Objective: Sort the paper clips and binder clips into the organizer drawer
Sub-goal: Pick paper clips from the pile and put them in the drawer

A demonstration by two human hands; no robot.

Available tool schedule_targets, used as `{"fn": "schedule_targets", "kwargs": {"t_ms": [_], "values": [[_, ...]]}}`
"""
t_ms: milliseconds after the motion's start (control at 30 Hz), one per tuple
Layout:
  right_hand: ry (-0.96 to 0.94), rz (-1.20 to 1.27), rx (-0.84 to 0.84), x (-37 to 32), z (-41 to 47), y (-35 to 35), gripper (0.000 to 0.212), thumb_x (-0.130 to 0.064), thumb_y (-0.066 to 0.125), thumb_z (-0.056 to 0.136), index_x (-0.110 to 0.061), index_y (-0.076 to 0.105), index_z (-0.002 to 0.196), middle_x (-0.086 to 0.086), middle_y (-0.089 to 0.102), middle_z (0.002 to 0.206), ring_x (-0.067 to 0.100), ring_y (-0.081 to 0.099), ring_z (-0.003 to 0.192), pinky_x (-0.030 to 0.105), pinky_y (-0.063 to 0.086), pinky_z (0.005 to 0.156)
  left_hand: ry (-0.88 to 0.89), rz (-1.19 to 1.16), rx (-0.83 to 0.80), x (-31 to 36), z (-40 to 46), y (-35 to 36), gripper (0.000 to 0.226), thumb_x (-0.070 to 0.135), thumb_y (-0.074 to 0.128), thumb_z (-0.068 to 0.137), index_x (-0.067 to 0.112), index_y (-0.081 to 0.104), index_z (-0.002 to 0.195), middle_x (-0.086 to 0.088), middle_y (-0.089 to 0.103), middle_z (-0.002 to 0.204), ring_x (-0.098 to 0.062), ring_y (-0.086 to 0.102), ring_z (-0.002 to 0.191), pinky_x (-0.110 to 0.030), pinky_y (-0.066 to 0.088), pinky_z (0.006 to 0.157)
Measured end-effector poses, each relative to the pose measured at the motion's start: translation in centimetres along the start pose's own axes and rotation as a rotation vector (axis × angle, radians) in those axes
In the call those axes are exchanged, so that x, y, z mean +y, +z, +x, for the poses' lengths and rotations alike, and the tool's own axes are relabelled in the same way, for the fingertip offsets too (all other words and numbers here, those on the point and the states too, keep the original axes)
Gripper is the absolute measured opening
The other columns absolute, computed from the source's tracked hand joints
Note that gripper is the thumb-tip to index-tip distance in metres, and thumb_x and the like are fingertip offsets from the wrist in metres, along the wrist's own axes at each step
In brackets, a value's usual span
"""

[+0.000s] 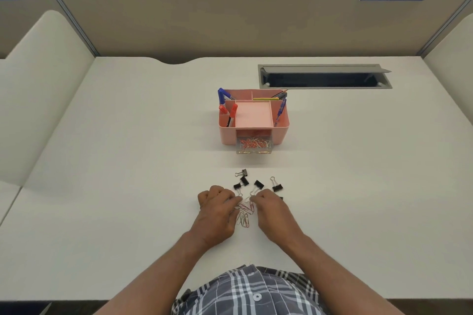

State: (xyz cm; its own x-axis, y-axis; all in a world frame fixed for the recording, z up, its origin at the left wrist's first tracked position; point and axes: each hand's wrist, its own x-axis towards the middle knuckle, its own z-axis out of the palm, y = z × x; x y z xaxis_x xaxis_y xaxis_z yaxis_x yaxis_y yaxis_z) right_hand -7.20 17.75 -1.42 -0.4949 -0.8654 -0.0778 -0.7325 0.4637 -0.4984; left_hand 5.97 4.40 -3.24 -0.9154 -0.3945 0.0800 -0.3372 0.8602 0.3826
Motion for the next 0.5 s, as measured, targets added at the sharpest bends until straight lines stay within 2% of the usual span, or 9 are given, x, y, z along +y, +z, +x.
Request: {"fn": "schedule_targets", "kwargs": {"t_ms": [100,167,267,367,433,500], "values": [[0.16,-0.003,0.027,1.0,0.0,-1.8,0.035,-0.005,0.044,0.093,-0.012,0.065,0.119,0.006,0.062,0.114,0.026,0.06,0.105,0.033,0.047,0.087,-0.014,-0.017,-0.004,0.0,-0.2,-0.2,0.036,0.027,0.065,0.076,0.025,0.067,0.112,0.013,0.058,0.098,-0.016,0.049,0.101,-0.036,0.028,0.079],[0.202,-0.076,-0.023,1.5,-0.4,-2.2,0.031,-0.005,0.042,0.091,-0.01,0.067,0.109,0.008,0.062,0.107,0.029,0.062,0.098,0.035,0.049,0.08,-0.01,-0.038,-0.027,0.1,-0.4,-0.2,0.041,0.035,0.065,0.075,0.026,0.065,0.115,0.013,0.056,0.101,-0.015,0.048,0.103,-0.037,0.029,0.082],[0.161,-0.147,-0.074,1.1,-1.8,-1.3,0.019,-0.001,0.045,0.087,-0.008,0.061,0.091,0.008,0.056,0.097,0.026,0.055,0.089,0.031,0.04,0.068,0.004,-0.032,-0.052,0.1,-0.8,-0.2,0.045,0.046,0.063,0.075,0.028,0.062,0.116,0.013,0.053,0.105,-0.014,0.046,0.104,-0.038,0.03,0.083],[0.12,-0.145,-0.052,0.5,-2.4,0.2,0.017,0.007,0.053,0.079,-0.009,0.057,0.079,0.004,0.052,0.087,0.019,0.047,0.077,0.028,0.036,0.061,0.002,0.0,-0.054,0.4,-1.0,0.1,0.037,0.043,0.061,0.079,0.03,0.061,0.113,0.012,0.052,0.105,-0.013,0.046,0.103,-0.037,0.03,0.082],[0.097,-0.099,-0.047,0.0,-2.0,0.6,0.018,0.005,0.052,0.082,-0.01,0.062,0.086,0.004,0.054,0.087,0.02,0.051,0.078,0.028,0.04,0.062,-0.002,0.009,-0.046,0.5,-0.8,0.2,0.029,0.039,0.06,0.082,0.03,0.062,0.11,0.013,0.053,0.103,-0.014,0.047,0.102,-0.036,0.03,0.08],[0.106,-0.008,-0.037,-0.5,-1.4,0.4,0.021,-0.003,0.048,0.09,-0.011,0.065,0.1,0.004,0.058,0.095,0.021,0.056,0.086,0.03,0.046,0.07,0.002,0.005,-0.038,0.6,-0.5,0.2,0.023,0.035,0.059,0.085,0.03,0.063,0.106,0.013,0.055,0.1,-0.015,0.049,0.099,-0.034,0.029,0.078]]}}
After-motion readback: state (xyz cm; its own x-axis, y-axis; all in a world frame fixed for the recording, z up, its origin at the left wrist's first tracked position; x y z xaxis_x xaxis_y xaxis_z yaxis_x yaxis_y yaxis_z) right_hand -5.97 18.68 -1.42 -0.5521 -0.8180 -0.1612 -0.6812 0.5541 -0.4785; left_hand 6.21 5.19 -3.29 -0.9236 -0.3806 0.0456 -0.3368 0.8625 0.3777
